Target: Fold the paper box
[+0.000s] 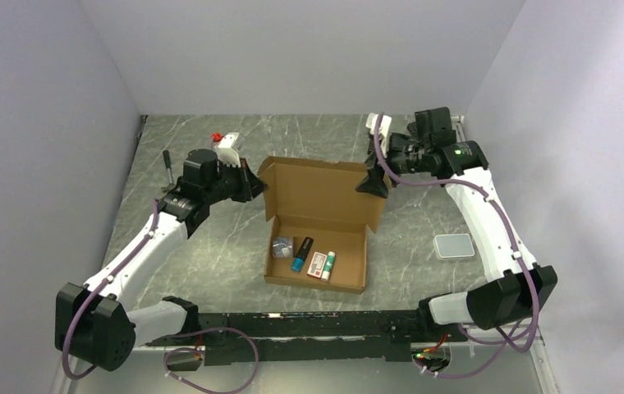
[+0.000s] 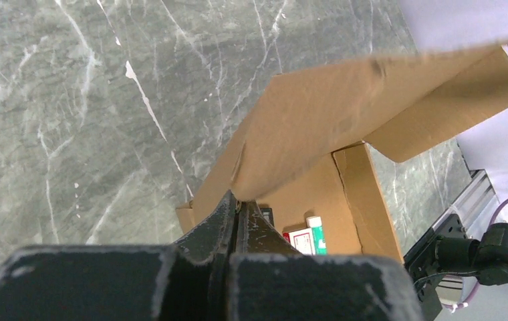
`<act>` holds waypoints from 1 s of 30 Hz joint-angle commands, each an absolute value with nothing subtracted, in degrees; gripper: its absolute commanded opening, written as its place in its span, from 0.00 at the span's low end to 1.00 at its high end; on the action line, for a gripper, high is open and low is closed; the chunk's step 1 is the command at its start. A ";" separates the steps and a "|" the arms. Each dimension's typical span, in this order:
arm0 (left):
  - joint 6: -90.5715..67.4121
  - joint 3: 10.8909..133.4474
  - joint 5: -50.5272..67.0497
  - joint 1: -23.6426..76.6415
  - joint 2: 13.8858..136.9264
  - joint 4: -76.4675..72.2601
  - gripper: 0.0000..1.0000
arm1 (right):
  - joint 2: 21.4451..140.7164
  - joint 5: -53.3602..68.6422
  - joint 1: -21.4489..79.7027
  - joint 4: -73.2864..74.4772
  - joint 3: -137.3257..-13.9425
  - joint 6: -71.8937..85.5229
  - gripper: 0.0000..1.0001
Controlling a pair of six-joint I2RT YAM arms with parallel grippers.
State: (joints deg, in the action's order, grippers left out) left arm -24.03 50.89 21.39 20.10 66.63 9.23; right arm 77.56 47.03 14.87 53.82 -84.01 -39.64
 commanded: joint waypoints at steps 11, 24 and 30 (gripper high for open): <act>-21.45 48.60 19.11 20.21 62.75 5.26 0.00 | 60.97 43.64 -1.49 28.81 -61.35 -10.34 0.76; -22.37 48.51 19.86 20.74 62.58 4.75 0.00 | 64.12 47.73 -0.76 19.34 -56.68 -2.10 0.39; -24.02 48.34 20.15 20.92 62.03 4.37 0.00 | 63.77 48.97 -0.22 20.66 -56.05 -2.96 0.11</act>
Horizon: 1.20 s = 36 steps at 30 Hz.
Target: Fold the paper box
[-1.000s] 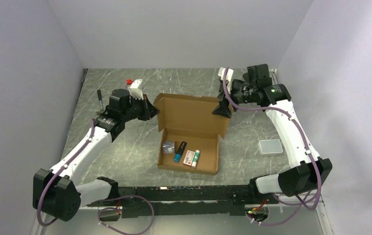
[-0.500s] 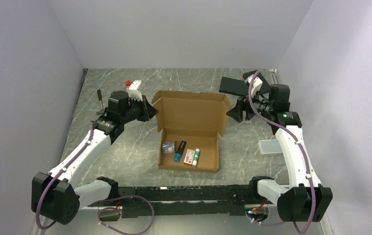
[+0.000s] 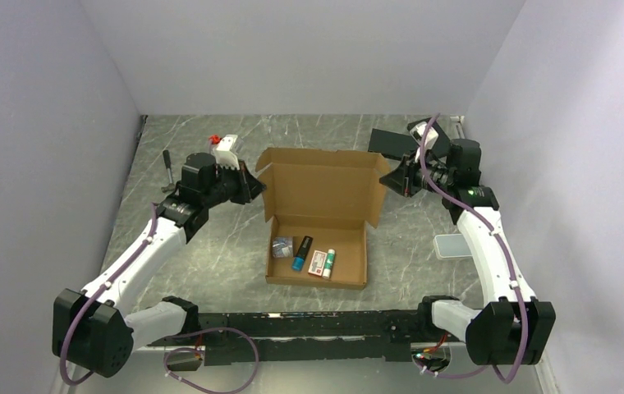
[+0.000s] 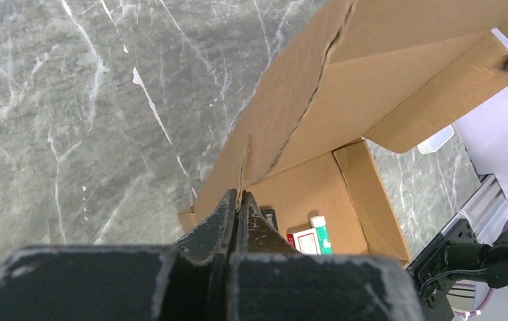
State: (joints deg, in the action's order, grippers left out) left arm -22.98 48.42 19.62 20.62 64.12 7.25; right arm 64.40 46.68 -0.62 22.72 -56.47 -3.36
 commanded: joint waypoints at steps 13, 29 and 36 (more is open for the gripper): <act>-29.05 48.60 14.67 21.45 62.21 1.78 0.00 | 69.71 38.28 6.60 23.71 -66.07 -2.36 0.00; -28.45 51.89 11.57 21.53 70.38 -3.09 0.00 | 74.84 11.87 14.26 11.90 -66.34 9.31 0.00; -33.92 51.79 4.35 23.76 68.97 1.63 0.00 | 71.90 4.16 17.79 11.07 -61.56 20.01 0.00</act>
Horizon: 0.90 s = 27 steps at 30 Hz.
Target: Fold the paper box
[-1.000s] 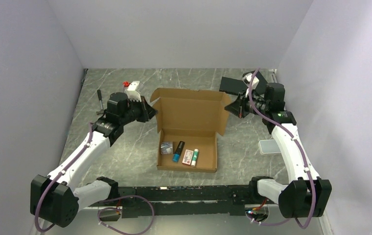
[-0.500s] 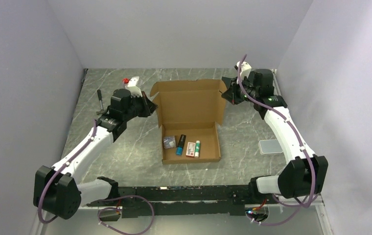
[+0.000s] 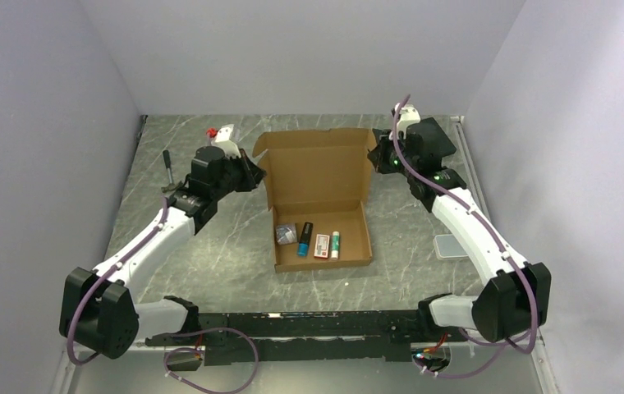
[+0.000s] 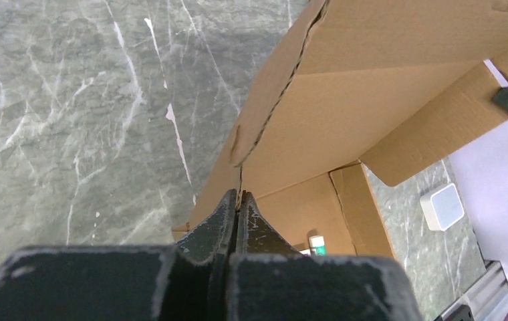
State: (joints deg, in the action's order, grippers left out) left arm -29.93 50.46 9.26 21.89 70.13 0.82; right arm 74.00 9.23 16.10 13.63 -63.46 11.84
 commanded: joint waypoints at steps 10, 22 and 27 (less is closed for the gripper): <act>-43.28 50.18 -12.63 32.00 68.71 7.35 0.00 | 70.88 4.88 22.22 9.66 -56.19 23.46 0.00; -44.74 46.05 -21.31 39.07 66.21 7.34 0.00 | 68.66 6.04 25.70 11.49 -50.40 21.10 0.00; -44.87 43.42 -23.88 42.00 64.52 6.13 0.00 | 67.25 7.89 26.52 13.25 -48.24 20.09 0.00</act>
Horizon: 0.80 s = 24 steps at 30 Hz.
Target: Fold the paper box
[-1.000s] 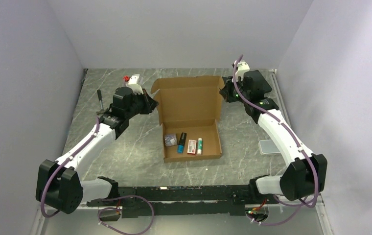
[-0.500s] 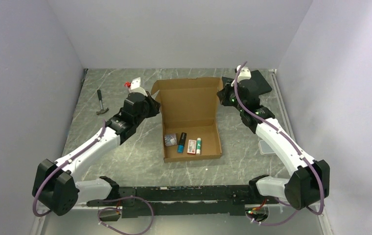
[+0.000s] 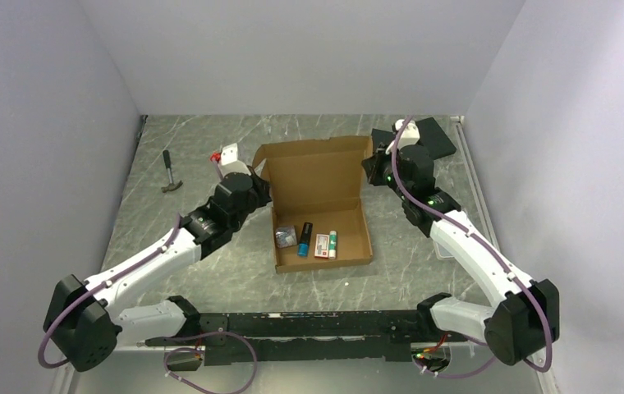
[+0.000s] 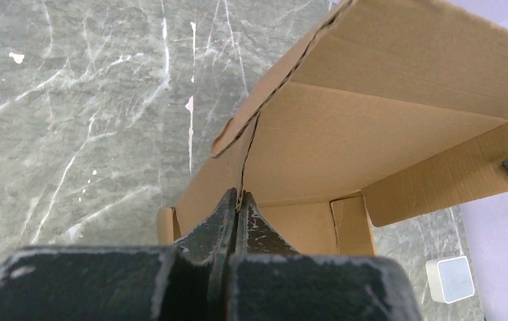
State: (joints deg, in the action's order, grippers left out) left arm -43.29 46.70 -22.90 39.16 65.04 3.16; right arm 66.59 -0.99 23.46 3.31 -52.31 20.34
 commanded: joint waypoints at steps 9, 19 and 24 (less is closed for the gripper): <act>-46.08 41.40 -27.56 47.28 64.36 6.56 0.00 | 62.88 9.95 26.47 16.46 -44.08 15.67 0.00; -46.44 38.74 -29.59 50.51 61.36 7.83 0.00 | 57.03 12.95 25.52 19.97 -39.44 13.42 0.00; -44.48 38.79 -29.49 51.15 59.77 8.18 0.00 | 55.61 14.18 25.13 19.85 -39.27 13.04 0.00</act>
State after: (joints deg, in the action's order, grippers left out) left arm -44.86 38.68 -30.92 50.09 61.76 8.45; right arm 56.21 9.13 24.77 15.38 -40.42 13.61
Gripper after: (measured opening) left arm 0.012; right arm 0.039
